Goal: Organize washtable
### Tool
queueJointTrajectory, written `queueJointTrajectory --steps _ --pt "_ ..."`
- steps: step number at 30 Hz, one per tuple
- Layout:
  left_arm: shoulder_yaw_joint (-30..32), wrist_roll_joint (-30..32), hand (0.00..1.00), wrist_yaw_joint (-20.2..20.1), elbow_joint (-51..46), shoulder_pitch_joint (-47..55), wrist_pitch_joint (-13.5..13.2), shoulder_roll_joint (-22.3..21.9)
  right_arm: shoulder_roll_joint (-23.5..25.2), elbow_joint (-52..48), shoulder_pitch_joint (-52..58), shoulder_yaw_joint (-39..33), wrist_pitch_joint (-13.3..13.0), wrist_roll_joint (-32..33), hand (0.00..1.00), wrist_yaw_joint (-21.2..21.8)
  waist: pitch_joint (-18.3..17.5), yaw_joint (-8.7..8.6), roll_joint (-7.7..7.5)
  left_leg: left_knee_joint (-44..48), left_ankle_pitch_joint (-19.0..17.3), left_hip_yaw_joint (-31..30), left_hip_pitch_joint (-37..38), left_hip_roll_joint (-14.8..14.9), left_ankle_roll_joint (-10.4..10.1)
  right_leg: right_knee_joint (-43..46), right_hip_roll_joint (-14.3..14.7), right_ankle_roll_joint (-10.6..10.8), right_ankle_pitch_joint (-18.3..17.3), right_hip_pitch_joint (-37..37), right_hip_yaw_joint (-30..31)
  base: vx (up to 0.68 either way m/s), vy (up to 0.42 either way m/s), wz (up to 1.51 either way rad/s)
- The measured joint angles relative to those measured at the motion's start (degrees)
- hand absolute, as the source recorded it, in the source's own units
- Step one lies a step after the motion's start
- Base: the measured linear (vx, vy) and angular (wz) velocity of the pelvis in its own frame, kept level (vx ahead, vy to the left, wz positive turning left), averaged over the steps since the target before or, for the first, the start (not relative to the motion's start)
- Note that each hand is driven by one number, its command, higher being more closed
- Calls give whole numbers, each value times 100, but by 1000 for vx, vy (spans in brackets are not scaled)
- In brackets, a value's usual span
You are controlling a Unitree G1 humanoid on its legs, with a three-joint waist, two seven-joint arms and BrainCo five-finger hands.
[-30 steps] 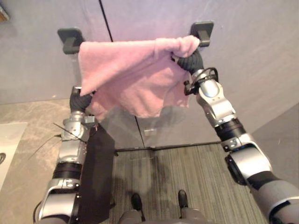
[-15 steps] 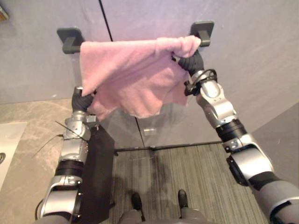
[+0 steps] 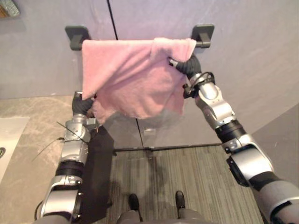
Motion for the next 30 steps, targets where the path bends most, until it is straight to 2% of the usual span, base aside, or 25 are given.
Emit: queueJointTrajectory --steps 8,12,17,24,30 --pt "2 -216 0 -51 74 1 98 5 -41 0 127 0 0 264 0 7 -30 -44 -47 32 35 -58 -34 13 -15 -6 10 -12 8 3 -61 5 -3 4" --pt "1 -355 0 -201 155 15 114 32 -90 0 312 18 0 344 0 19 -40 -42 -60 27 55 -59 -33 34 -18 -4 27 -31 24 3 -63 -9 -2 0" --pt "-13 -565 0 -310 201 37 122 225 -123 0 416 19 3 358 0 26 -40 -35 -59 1 77 -59 -32 83 -42 -13 72 -55 43 1 -62 -26 -12 -1" --pt "-32 -851 0 -545 221 55 165 282 -301 -2 569 -17 3 365 0 122 -46 -28 -55 2 82 -79 -32 91 -47 -39 79 -71 61 26 -79 0 0 0" --pt "-36 -896 0 -555 219 58 219 386 -364 -48 674 -123 3 367 0 124 -55 -30 -45 29 83 -97 -22 89 -47 -143 78 -67 125 100 -91 0 0 0"
